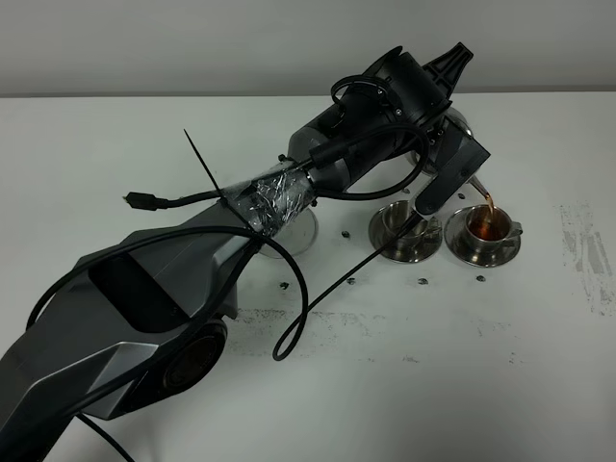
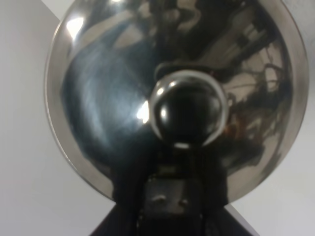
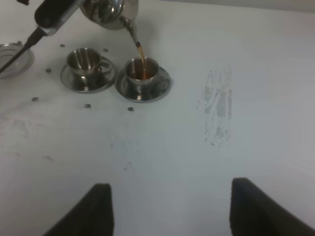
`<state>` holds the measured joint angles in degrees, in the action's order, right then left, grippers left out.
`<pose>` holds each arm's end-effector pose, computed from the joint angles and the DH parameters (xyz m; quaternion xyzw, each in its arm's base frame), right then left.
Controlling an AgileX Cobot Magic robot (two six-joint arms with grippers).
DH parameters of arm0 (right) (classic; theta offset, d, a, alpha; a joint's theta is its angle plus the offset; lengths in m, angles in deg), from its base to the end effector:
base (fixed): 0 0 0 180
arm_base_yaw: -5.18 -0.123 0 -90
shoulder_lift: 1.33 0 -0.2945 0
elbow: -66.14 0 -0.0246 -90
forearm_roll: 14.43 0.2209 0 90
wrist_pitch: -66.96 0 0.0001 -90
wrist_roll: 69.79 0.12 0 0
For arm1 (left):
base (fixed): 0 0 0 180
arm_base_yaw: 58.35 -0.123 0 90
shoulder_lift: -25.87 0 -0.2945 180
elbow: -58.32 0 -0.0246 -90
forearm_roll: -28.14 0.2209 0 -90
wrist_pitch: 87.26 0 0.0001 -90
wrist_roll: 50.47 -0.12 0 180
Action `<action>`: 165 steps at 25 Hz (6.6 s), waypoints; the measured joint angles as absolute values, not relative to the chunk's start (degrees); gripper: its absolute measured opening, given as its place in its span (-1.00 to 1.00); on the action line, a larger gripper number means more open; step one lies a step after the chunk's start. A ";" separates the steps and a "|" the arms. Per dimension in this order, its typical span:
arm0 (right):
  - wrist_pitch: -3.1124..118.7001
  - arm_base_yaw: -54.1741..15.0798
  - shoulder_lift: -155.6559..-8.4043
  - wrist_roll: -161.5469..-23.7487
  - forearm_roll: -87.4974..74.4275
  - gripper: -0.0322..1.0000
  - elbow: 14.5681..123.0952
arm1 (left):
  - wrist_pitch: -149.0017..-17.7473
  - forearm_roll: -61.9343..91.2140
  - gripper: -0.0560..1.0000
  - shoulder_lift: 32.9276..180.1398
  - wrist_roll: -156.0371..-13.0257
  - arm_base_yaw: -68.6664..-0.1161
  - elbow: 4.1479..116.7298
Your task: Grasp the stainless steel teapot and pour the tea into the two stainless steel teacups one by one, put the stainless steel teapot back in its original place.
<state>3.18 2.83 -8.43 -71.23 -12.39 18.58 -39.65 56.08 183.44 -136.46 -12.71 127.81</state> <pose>-0.0210 0.0030 0.2501 -0.0298 0.8585 0.0218 0.5115 0.4321 -0.3825 0.1917 0.8541 0.2920 0.3388 0.2654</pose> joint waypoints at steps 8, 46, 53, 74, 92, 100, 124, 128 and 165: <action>3.18 2.83 -8.43 -71.23 -12.39 0.03 18.58 | -39.73 57.34 -0.55 183.44 -137.90 -12.71 127.81; 3.18 2.83 -8.43 -71.23 -12.39 0.03 18.58 | -45.30 64.22 -0.55 183.83 -138.02 -10.97 125.37; 3.18 2.83 -8.43 -71.23 -12.39 0.03 18.58 | -45.18 63.89 -0.55 183.83 -137.98 -10.92 125.37; 3.18 2.83 -8.43 -71.23 -12.39 0.03 18.58 | -43.15 52.02 -0.55 183.41 -130.58 -13.87 125.37; 3.18 2.83 -8.43 -71.23 -12.39 0.03 18.58 | -40.79 33.66 -0.55 178.33 -118.48 -18.21 125.30; 3.18 2.83 -8.43 -71.23 -12.39 0.03 18.58 | -40.12 32.87 -0.55 178.28 -115.86 -19.08 125.30; 3.18 2.83 -8.43 -71.23 -12.39 0.03 18.58 | -43.56 31.93 -0.55 178.54 -114.53 -21.41 125.30; 3.18 2.83 -8.43 -71.23 -12.39 0.03 18.58 | -44.76 32.07 -0.55 180.02 -115.17 -21.46 125.25; 3.18 2.83 -8.43 -71.23 -12.39 0.03 18.58 | -49.17 33.34 -0.55 183.25 -114.26 -20.21 122.07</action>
<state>3.18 2.83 -8.43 -71.23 -12.39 18.58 -49.17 33.34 183.25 -114.26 -20.21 122.07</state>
